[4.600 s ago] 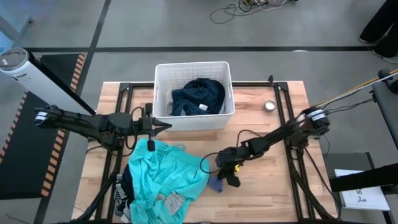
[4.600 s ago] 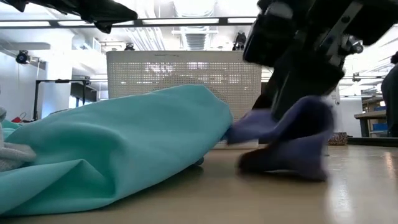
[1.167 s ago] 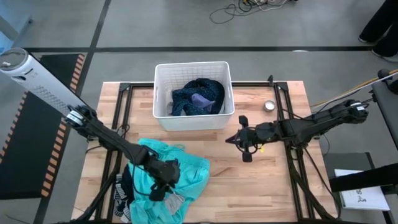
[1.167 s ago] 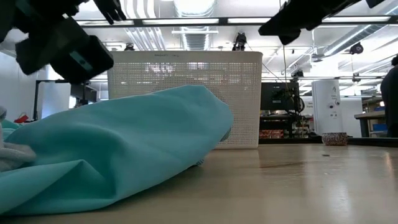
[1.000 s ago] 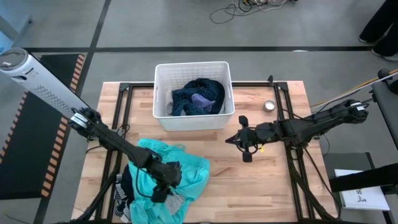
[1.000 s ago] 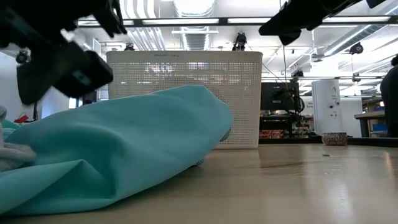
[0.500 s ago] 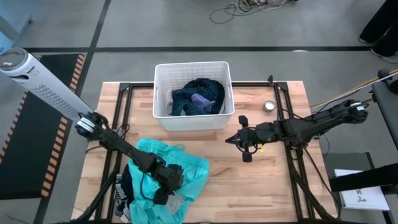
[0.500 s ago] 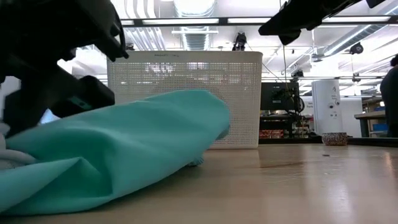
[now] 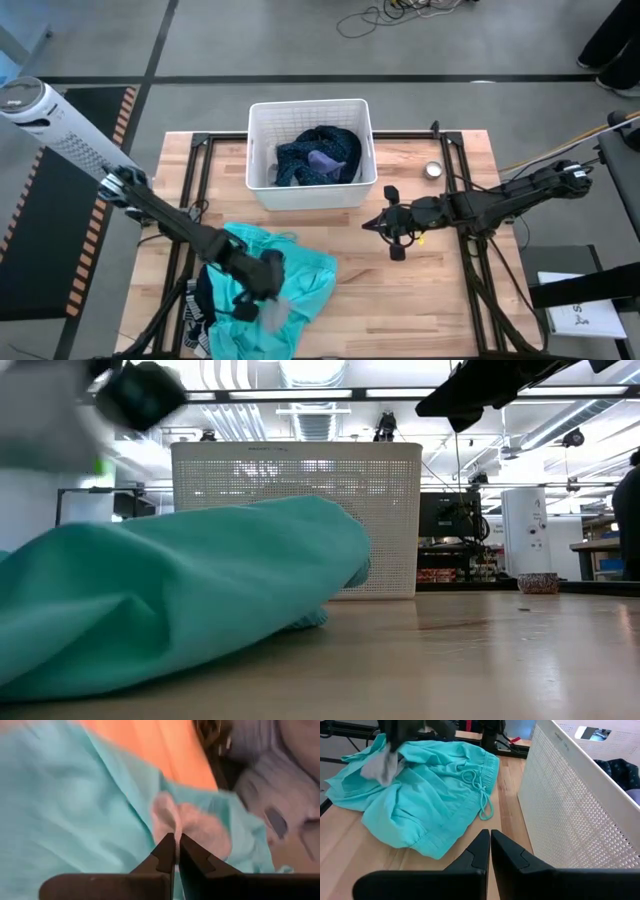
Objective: Sort clothes
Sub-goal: Put the gray sock into the white bin
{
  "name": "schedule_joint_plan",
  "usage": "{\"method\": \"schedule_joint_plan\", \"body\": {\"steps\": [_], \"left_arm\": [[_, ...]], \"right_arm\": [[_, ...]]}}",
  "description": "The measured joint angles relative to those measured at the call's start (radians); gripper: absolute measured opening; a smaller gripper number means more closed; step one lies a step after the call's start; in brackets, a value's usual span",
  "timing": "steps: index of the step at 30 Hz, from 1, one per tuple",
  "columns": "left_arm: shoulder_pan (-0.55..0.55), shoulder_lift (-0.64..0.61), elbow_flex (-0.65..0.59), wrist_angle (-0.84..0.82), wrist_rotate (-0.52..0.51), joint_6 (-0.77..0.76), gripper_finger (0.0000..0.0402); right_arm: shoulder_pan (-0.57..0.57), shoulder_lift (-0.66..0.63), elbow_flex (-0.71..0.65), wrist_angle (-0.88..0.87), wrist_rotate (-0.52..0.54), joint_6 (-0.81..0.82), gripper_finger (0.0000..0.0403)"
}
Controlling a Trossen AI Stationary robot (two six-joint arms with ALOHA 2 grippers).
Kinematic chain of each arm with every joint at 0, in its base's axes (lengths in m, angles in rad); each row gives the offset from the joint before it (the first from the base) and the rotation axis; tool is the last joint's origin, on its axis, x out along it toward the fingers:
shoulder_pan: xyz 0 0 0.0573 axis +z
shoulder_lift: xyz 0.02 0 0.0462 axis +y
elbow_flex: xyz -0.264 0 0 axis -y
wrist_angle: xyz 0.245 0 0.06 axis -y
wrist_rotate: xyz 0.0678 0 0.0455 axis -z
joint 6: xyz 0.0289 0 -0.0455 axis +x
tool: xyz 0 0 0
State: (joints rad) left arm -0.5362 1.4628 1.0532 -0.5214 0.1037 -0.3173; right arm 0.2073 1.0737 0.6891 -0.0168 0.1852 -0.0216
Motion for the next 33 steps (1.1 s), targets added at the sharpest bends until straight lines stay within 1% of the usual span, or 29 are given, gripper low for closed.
{"method": "schedule_joint_plan", "body": {"steps": [2, 7, 10, 13, 14, 16, 24, 28, 31, 33], "left_arm": [[0.002, -0.049, 0.048, -0.039, -0.084, 0.041, 0.0001], [0.017, -0.145, 0.166, -0.118, -0.350, 0.114, 0.0001], [0.036, -0.189, 0.235, -0.113, -0.489, 0.177, 0.0000], [0.063, -0.208, 0.292, -0.109, -0.633, 0.263, 0.0000], [0.077, -0.210, 0.310, -0.109, -0.669, 0.290, 0.0000], [0.120, -0.216, 0.350, -0.109, -0.711, 0.338, 0.0000], [0.344, -0.214, 0.508, -0.091, -0.703, 0.545, 0.0000], [0.483, -0.201, 0.585, -0.082, -0.594, 0.629, 0.0000], [0.600, -0.177, 0.633, -0.083, -0.527, 0.650, 0.0000], [0.677, -0.164, 0.652, -0.084, -0.465, 0.649, 0.0000]], "right_arm": [[0.000, 0.000, 0.000, 0.000, 0.000, 0.000, 0.0000], [0.000, 0.000, 0.000, 0.000, 0.000, -0.002, 0.0000], [0.000, 0.000, 0.000, 0.000, 0.000, -0.007, 0.0000], [0.000, 0.000, 0.000, -0.001, 0.000, -0.008, 0.0000], [0.000, 0.000, 0.000, 0.000, 0.000, -0.007, 0.0000], [0.000, 0.000, 0.000, -0.001, 0.000, -0.007, 0.0000], [0.000, 0.000, 0.000, -0.001, 0.000, -0.008, 0.0000], [0.000, 0.000, 0.000, -0.001, 0.000, -0.008, 0.0000], [0.000, 0.000, 0.000, -0.001, 0.000, -0.014, 0.0000], [0.000, 0.000, 0.000, -0.001, 0.000, -0.014, 0.0000]]}}
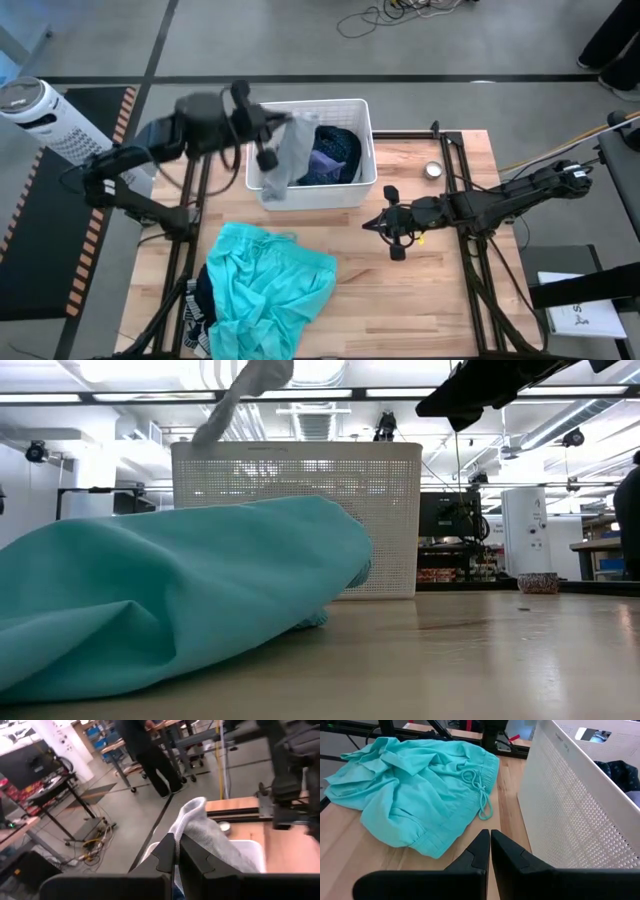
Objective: Sort clothes
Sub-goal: Put the gray sock into the white bin
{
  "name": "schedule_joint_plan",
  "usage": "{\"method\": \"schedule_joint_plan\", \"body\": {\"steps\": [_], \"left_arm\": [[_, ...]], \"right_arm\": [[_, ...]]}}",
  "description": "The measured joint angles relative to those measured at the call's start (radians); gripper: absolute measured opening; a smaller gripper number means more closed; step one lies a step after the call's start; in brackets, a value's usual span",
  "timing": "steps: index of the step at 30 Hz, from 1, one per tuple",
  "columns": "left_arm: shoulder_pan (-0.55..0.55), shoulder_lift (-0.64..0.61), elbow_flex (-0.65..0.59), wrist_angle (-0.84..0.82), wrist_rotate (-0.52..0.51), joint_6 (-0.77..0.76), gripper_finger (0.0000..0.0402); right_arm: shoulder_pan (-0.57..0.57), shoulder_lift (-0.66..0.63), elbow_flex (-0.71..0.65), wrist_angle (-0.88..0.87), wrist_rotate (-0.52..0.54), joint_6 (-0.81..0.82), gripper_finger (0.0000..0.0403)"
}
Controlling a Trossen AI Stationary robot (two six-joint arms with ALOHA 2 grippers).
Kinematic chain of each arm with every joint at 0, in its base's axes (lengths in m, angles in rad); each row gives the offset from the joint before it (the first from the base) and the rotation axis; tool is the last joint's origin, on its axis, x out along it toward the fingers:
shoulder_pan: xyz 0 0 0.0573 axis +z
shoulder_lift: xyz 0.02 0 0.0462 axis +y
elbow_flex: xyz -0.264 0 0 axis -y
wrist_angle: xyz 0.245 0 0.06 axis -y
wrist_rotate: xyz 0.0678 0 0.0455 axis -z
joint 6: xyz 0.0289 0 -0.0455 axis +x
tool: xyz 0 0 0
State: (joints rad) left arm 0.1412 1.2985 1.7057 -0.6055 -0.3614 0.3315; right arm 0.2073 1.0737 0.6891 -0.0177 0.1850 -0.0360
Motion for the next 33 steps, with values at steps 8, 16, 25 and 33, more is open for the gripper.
{"method": "schedule_joint_plan", "body": {"steps": [8, 16, 25, 33], "left_arm": [[0.237, 0.079, 0.037, 0.013, 0.169, 0.008, 0.0000], [0.330, 0.182, 0.041, -0.038, 0.266, 0.005, 0.0000], [0.332, 0.353, 0.040, -0.234, 0.315, -0.018, 0.0000], [0.331, 0.527, 0.039, -0.333, 0.327, -0.026, 0.0000]], "right_arm": [[0.000, 0.002, -0.002, 0.001, 0.001, -0.026, 0.0000], [0.000, 0.003, -0.002, 0.002, 0.001, -0.026, 0.0000], [0.000, 0.003, -0.002, 0.001, 0.001, -0.024, 0.0000], [0.000, 0.003, -0.002, 0.001, 0.000, -0.023, 0.0000]]}}
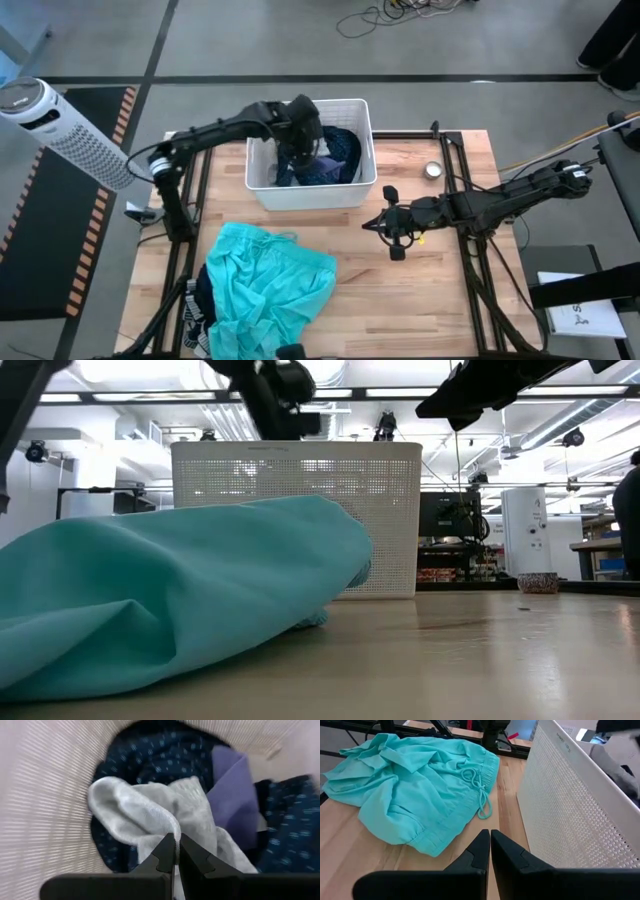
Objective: Sort clothes
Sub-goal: Put the gray sock into the white bin
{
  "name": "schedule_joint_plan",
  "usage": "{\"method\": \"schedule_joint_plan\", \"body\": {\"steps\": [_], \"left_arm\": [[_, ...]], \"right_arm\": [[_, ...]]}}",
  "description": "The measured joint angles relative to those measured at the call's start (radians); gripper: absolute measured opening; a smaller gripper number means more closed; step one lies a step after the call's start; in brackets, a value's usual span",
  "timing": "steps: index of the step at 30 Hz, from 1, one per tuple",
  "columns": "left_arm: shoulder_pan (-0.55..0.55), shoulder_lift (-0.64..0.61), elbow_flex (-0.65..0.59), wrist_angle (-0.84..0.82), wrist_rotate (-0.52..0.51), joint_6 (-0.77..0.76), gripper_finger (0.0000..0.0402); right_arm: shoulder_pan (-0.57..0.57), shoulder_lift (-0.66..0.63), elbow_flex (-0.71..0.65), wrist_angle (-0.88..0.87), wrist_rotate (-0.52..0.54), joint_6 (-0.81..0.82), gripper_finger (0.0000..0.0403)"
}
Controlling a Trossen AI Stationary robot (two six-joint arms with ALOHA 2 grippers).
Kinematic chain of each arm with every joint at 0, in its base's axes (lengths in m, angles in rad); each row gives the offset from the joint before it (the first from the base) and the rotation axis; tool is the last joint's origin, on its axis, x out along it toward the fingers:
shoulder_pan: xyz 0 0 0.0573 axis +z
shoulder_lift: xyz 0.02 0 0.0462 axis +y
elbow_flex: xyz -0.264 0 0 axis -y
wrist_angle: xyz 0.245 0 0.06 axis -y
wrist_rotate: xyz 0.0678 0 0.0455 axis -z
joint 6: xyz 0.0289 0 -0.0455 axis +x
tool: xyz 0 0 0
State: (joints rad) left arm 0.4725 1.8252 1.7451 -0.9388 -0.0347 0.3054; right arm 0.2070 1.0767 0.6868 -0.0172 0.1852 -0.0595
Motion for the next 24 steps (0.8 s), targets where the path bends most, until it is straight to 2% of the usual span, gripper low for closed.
{"method": "schedule_joint_plan", "body": {"steps": [7, 12, 24], "left_arm": [[0.003, 0.109, 0.000, -0.006, 0.002, 0.002, 0.0000], [0.007, 0.173, 0.000, -0.018, 0.061, 0.002, 0.0000], [0.016, 0.302, -0.025, -0.047, 0.102, 0.000, 0.0003]], "right_arm": [[0.000, 0.000, 0.000, -0.010, -0.001, 0.008, 0.0000], [0.000, 0.000, 0.000, -0.012, -0.001, 0.008, 0.0000], [0.000, 0.000, -0.001, -0.031, -0.002, 0.019, 0.0000]]}}
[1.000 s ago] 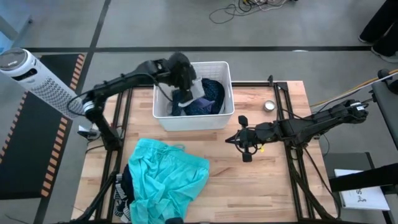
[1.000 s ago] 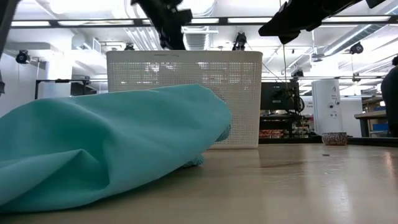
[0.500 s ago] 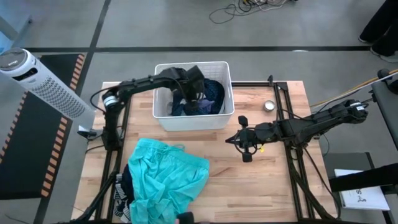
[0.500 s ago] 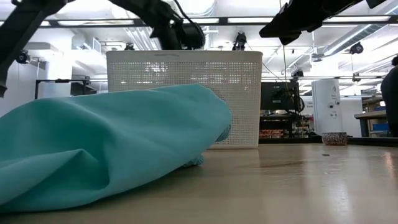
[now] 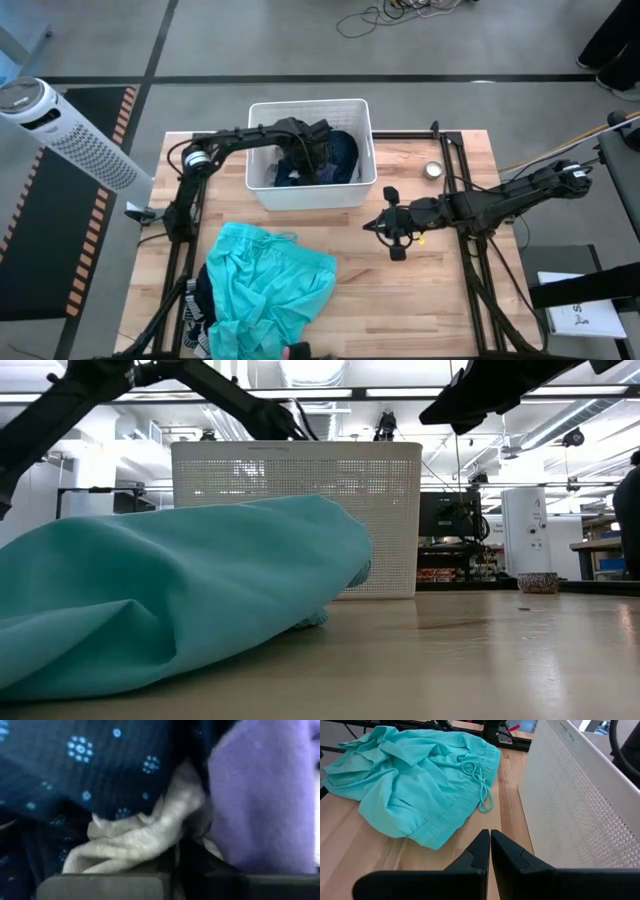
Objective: Sort clothes
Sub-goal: Put the gray sock into the white bin, then put the light blue shorts into the white bin
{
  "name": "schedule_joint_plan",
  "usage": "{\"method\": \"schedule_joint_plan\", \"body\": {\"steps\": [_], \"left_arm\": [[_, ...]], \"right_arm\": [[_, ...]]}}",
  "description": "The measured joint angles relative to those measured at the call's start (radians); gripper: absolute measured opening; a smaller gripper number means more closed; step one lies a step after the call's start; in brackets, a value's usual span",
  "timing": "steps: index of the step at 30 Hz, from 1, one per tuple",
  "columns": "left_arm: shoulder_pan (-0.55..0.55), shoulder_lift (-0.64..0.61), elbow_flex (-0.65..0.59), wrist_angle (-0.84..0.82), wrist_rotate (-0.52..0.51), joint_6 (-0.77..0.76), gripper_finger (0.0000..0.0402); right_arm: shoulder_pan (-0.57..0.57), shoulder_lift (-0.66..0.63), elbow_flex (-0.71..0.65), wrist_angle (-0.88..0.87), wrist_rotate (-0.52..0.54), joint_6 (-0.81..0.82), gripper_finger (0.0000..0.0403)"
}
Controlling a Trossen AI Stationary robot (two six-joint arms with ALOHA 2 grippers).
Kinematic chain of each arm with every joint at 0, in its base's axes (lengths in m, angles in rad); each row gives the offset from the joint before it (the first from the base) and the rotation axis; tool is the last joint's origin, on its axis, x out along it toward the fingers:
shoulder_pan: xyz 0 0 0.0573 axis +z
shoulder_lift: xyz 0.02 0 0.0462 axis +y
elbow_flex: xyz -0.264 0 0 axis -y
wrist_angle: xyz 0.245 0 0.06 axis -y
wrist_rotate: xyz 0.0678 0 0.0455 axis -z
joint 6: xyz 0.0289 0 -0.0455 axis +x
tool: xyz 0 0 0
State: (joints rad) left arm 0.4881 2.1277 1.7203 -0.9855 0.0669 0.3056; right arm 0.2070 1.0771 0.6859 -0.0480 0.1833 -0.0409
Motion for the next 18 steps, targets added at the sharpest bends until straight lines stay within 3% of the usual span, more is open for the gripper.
{"method": "schedule_joint_plan", "body": {"steps": [8, 18], "left_arm": [[-0.002, -0.030, -0.016, 0.003, -0.001, -0.003, 0.0080], [-0.007, -0.252, -0.018, -0.019, -0.029, -0.029, 0.0194]], "right_arm": [[0.000, 0.000, -0.001, 0.000, 0.000, -0.005, 0.0000], [0.000, 0.000, -0.001, 0.004, 0.000, -0.011, 0.0000]]}}
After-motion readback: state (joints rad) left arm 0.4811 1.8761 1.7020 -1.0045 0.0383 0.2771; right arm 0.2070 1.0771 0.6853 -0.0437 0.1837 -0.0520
